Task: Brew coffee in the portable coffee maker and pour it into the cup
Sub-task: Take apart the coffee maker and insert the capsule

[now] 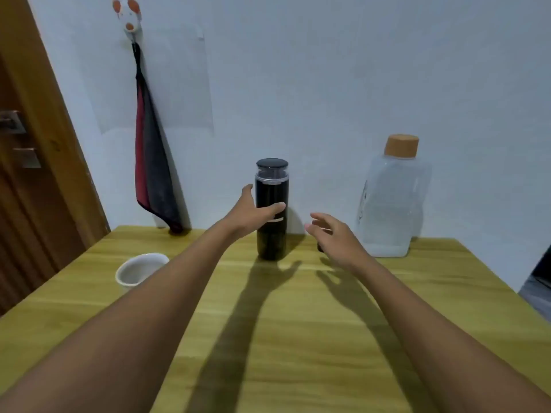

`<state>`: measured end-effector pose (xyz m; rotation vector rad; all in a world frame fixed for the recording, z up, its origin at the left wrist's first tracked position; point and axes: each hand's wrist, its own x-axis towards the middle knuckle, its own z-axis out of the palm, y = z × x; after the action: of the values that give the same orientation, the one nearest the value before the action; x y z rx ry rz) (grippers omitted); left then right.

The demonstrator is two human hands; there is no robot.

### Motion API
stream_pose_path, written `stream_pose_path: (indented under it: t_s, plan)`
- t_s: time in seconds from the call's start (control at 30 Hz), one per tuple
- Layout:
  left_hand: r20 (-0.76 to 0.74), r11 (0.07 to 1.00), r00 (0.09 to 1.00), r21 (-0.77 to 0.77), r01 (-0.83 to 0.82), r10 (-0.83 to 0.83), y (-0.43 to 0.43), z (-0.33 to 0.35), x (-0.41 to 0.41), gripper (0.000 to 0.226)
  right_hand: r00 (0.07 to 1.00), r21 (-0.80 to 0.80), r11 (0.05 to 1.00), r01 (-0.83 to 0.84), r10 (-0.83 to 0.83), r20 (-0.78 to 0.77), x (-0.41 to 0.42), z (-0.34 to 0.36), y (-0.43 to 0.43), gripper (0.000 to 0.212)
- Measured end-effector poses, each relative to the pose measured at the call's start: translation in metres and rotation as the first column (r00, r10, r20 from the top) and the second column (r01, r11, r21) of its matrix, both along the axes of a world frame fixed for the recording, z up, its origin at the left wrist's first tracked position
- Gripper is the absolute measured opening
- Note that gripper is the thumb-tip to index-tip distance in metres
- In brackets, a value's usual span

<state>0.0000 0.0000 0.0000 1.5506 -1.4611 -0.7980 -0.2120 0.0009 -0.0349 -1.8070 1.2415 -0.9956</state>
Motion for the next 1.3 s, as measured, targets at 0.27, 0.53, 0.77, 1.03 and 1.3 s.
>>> stream_pose_path:
  t_s: [0.27,0.53,0.77,1.03,1.3]
  plan:
    - [-0.14,0.998,0.989,-0.015,-0.06,0.057,-0.04,-0.037,0.005,0.114,0.997,0.114,0.993,0.003,-0.011,0.071,0.02,-0.027,-0.014,0.053]
    - [-0.193,0.989,0.981,-0.136,-0.06,0.033,-0.074,-0.061,0.008,0.08,0.996,0.103,0.995,-0.009,-0.001,0.091,0.031,-0.049,-0.046,0.054]
    - [-0.238,0.968,0.969,-0.222,-0.114,0.06,-0.059,-0.053,-0.002,0.07,0.997,0.058,0.998,-0.029,0.025,0.073,0.025,-0.054,-0.041,0.061]
    - [-0.262,0.959,0.964,-0.282,-0.022,-0.055,-0.001,-0.012,-0.018,0.061,0.996,0.031,0.997,-0.065,0.063,0.061,0.021,-0.048,0.007,0.087]
    - [-0.323,0.96,0.937,-0.278,0.04,-0.133,0.052,0.013,-0.028,0.04,0.994,-0.085,0.996,-0.001,0.01,0.105,0.039,-0.024,0.054,0.067]
